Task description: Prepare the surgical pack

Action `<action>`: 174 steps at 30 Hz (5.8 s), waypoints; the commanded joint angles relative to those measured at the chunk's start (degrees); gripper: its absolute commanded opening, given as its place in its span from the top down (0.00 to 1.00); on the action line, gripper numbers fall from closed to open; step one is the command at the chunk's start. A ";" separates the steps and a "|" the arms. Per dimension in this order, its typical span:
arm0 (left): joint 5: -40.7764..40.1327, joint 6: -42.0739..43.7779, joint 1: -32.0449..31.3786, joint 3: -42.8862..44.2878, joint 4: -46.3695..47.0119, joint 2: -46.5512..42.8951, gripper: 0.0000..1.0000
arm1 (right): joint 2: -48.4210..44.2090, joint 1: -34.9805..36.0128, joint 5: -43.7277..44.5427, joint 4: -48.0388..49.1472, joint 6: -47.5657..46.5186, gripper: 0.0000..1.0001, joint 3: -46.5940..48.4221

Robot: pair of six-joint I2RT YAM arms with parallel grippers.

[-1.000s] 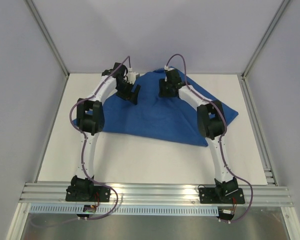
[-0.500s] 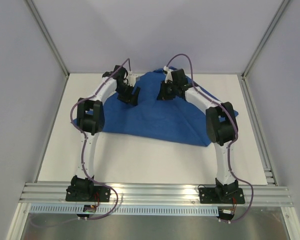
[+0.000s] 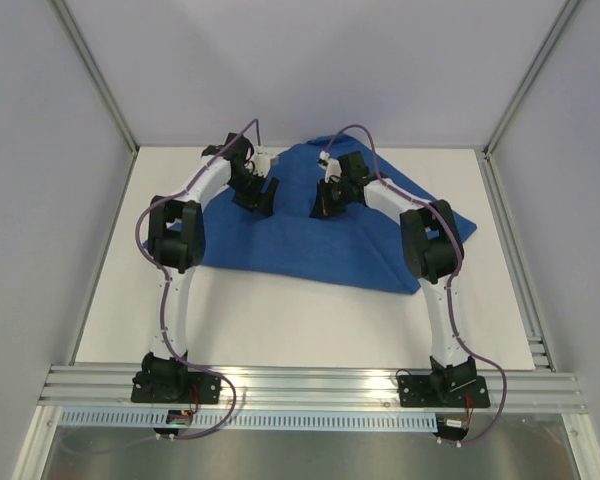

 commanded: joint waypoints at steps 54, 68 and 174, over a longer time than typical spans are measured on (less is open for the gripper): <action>3.77 1.98 -6.88 -3.42 -10.10 -13.11 0.35 | -16.91 3.62 2.44 -2.56 0.25 0.86 -10.35; 2.29 -0.48 -8.48 -9.49 -6.32 -5.47 0.44 | -6.72 -0.95 0.21 15.40 16.71 0.98 -18.28; -19.41 0.22 -4.61 -29.78 -15.80 -27.95 0.33 | -44.93 4.67 34.03 -18.24 11.35 0.99 -40.24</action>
